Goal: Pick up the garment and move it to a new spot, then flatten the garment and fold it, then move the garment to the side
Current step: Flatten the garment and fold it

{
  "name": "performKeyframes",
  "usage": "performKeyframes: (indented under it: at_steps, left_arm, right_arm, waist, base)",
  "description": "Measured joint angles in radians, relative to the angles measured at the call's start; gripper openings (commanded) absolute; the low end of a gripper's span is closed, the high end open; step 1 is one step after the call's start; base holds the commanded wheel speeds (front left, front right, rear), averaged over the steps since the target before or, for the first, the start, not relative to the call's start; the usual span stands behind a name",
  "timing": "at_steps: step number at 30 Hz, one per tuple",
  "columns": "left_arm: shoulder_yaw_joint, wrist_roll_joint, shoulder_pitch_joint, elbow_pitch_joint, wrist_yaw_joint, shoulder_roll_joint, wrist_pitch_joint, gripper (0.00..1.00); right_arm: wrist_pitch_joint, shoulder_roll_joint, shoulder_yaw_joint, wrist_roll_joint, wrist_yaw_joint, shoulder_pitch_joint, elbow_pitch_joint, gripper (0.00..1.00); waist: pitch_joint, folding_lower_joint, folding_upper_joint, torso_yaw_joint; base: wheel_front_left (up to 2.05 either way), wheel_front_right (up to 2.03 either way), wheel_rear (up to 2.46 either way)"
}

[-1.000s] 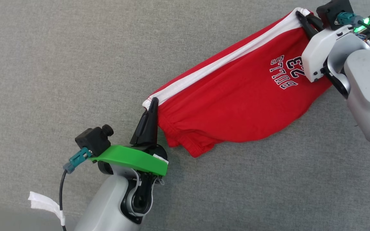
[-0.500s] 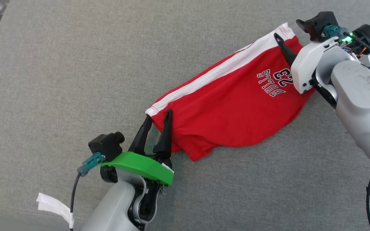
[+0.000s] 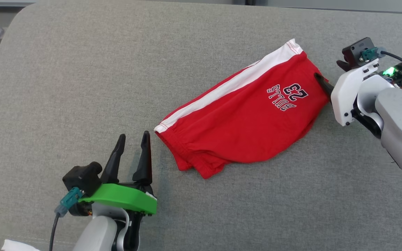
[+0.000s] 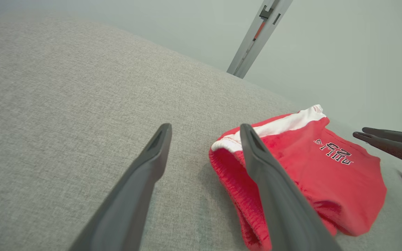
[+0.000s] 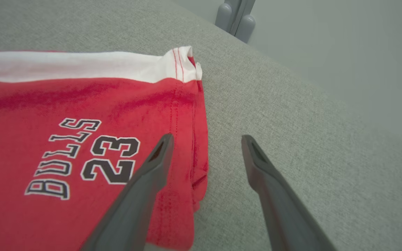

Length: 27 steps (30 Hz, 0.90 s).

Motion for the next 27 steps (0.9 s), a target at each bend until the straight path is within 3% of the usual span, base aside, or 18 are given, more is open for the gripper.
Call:
performKeyframes:
  at_steps: [10,11,12,17,27]
  left_arm:
    - [0.127,0.097,0.036,-0.034,-0.008,-0.026,0.0,1.0]
    - [0.135,0.102,0.036,-0.035,-0.01,-0.028,0.0,1.0]
    - [0.144,0.108,0.036,-0.036,-0.013,-0.031,0.0,1.0]
    - [0.174,0.13,0.036,-0.036,-0.027,-0.04,0.0,1.0]
    - [0.204,0.179,0.023,-0.039,-0.049,-0.053,0.0,1.0]
  right_arm:
    - [0.085,-0.025,0.053,0.109,-0.001,0.03,-0.019,1.0]
    - [0.089,-0.027,0.058,0.113,-0.001,0.03,-0.023,0.8]
    - [0.093,-0.029,0.064,0.119,-0.001,0.03,-0.028,0.47]
    - [0.096,-0.02,0.086,0.142,-0.001,0.03,-0.029,0.0]
    - [-0.063,0.061,0.059,0.156,0.0,0.026,0.044,0.0]
  waist:
    - [0.044,0.0,0.0,0.023]
    - [0.045,0.0,0.0,0.024]
    - [0.045,0.0,0.0,0.023]
    - [0.041,0.0,0.0,0.012]
    - [0.027,0.0,0.0,-0.034]
  base:
    - [0.0,0.0,0.0]
    - [0.0,0.0,0.0]
    - [0.0,0.0,0.0]
    - [0.0,0.0,0.0]
    - [0.0,0.0,0.0]
